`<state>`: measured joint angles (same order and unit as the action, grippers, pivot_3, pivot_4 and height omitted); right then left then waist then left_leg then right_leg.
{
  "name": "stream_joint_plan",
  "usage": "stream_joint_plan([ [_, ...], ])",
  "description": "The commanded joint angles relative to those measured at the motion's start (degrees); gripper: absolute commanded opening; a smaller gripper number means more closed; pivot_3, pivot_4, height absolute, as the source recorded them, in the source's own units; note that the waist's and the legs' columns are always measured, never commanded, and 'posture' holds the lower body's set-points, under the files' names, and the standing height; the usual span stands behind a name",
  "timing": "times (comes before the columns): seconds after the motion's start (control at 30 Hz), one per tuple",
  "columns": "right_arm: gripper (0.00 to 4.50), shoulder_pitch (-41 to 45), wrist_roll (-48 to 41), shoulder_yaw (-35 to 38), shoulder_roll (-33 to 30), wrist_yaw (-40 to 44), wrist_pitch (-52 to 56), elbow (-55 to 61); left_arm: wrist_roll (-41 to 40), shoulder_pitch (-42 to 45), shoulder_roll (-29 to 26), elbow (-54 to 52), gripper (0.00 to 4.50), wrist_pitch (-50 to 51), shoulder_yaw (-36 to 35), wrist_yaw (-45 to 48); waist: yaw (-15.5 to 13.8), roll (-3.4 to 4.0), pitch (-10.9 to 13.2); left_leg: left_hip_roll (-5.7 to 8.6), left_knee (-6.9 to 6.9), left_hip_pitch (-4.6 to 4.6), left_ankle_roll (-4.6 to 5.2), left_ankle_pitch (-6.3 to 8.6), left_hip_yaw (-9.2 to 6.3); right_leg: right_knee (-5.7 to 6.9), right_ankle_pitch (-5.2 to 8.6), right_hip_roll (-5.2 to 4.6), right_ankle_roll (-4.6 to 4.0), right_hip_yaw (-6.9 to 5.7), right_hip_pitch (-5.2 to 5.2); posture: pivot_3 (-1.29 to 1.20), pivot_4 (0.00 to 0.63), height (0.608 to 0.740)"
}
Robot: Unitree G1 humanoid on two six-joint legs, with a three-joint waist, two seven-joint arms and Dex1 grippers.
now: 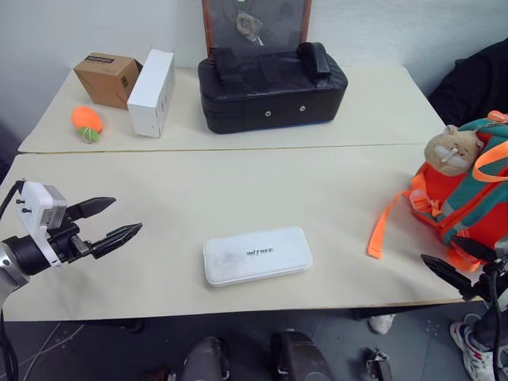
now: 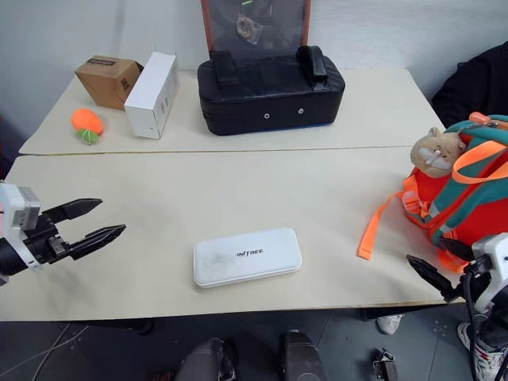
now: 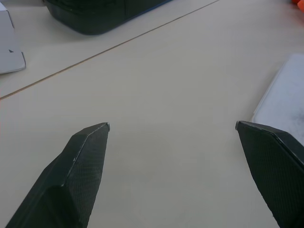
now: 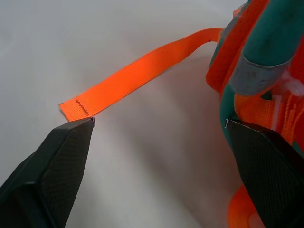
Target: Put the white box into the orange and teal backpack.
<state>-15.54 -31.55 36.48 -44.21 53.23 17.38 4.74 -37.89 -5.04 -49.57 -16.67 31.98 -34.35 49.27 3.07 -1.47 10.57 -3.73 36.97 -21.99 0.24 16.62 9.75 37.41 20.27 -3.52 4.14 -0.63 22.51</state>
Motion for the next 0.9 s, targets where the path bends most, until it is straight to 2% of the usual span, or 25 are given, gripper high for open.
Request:
stream_joint_plan([
  [0.03,4.5,0.7,0.0,1.3,-0.5,0.2,-1.5,0.2,0.8,0.1,-0.3,0.2,4.47,0.2,-0.1,-0.9,0.1,0.0,0.0,0.0,0.0,0.0,0.0,0.0,0.0,0.01,0.0,0.0,0.0,0.0,0.0,0.0,0.15,0.74],
  [0.2,4.5,1.5,1.1,0.5,-0.6,-0.2,-1.8,-0.5,3.8,-0.8,-0.3,0.4,4.47,-1.0,1.5,-1.6,0.1,0.0,0.0,0.01,0.01,0.0,0.0,0.0,0.01,0.0,0.0,0.0,0.0,0.01,0.0,0.0,0.15,0.74],
  [0.53,4.5,3.4,1.2,-0.9,-0.9,0.8,-1.5,0.1,2.6,-0.5,0.9,-1.5,4.47,0.9,1.5,-2.6,0.1,0.0,0.0,0.01,0.02,0.0,-0.01,0.0,0.01,0.0,0.0,-0.01,0.0,0.01,0.0,0.0,0.15,0.74],
  [0.67,3.64,5.2,-0.5,-3.9,-1.3,2.6,0.2,4.4,1.0,-1.6,1.5,-5.8,3.64,2.0,4.1,-1.1,0.1,0.01,0.0,0.01,0.03,0.0,0.04,-0.03,0.01,0.02,0.0,-0.01,0.01,0.02,0.0,0.0,0.15,0.74],
  [0.9,1.37,12.9,3.2,-18.6,-2.2,7.0,-0.8,8.7,8.3,-4.6,-1.4,-10.0,1.56,-2.8,17.0,4.0,0.1,0.02,0.0,0.01,0.03,0.02,0.02,-0.07,0.02,0.05,0.0,0.01,0.01,0.02,0.01,0.0,0.15,0.74],
])
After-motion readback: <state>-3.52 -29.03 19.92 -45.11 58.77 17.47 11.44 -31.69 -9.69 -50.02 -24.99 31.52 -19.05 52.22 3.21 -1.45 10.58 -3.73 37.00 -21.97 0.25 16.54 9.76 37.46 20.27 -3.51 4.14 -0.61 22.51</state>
